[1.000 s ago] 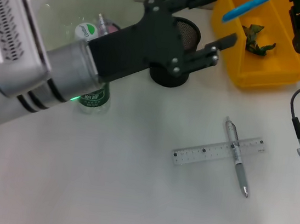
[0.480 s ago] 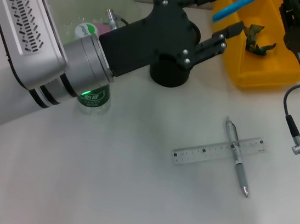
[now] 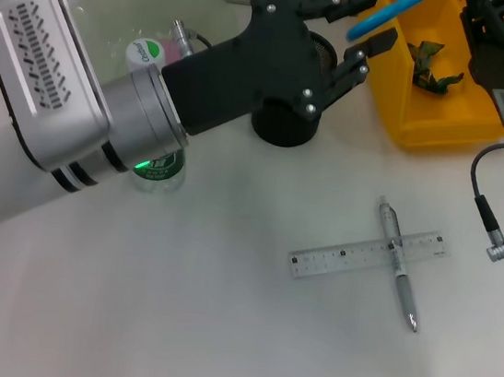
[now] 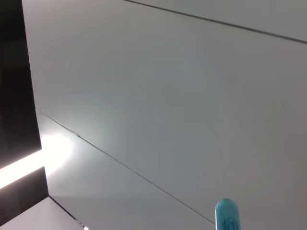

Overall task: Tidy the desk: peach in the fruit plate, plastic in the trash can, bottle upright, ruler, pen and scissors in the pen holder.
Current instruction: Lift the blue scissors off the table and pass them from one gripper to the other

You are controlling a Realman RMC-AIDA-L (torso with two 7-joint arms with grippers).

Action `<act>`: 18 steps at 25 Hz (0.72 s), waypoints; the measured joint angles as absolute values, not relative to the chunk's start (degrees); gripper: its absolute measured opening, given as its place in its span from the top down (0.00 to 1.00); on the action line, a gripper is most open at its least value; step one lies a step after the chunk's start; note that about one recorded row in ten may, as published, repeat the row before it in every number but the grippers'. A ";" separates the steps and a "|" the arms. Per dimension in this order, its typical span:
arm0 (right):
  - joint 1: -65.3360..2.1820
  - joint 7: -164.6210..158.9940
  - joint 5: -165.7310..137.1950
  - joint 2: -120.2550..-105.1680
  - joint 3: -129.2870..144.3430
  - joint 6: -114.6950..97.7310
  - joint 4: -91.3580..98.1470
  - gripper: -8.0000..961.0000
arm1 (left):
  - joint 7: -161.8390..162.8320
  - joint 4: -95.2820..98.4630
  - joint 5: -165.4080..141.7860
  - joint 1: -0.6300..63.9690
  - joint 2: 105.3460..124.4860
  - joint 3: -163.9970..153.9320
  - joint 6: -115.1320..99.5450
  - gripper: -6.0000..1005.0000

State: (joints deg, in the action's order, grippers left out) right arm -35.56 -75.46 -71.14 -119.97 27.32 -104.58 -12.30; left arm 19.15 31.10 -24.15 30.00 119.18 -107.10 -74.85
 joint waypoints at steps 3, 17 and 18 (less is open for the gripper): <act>-35.79 -75.69 -71.66 -119.97 27.16 -104.58 -12.30 0.77 | 18.04 31.11 -24.03 29.93 119.18 -107.62 -74.91 0.67; -35.62 -75.74 -72.33 -119.97 27.62 -104.85 -11.99 0.76 | 15.06 31.50 -18.90 28.58 119.18 -109.69 -75.34 0.88; -35.51 -75.36 -72.54 -119.97 27.60 -105.13 -11.85 0.76 | 15.06 31.50 -18.90 28.58 119.18 -109.69 -75.34 0.89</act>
State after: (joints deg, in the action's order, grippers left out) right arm -35.51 -75.36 -72.54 -119.97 27.60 -105.13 -11.85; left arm 15.06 31.50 -18.90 28.58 119.18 -109.69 -75.34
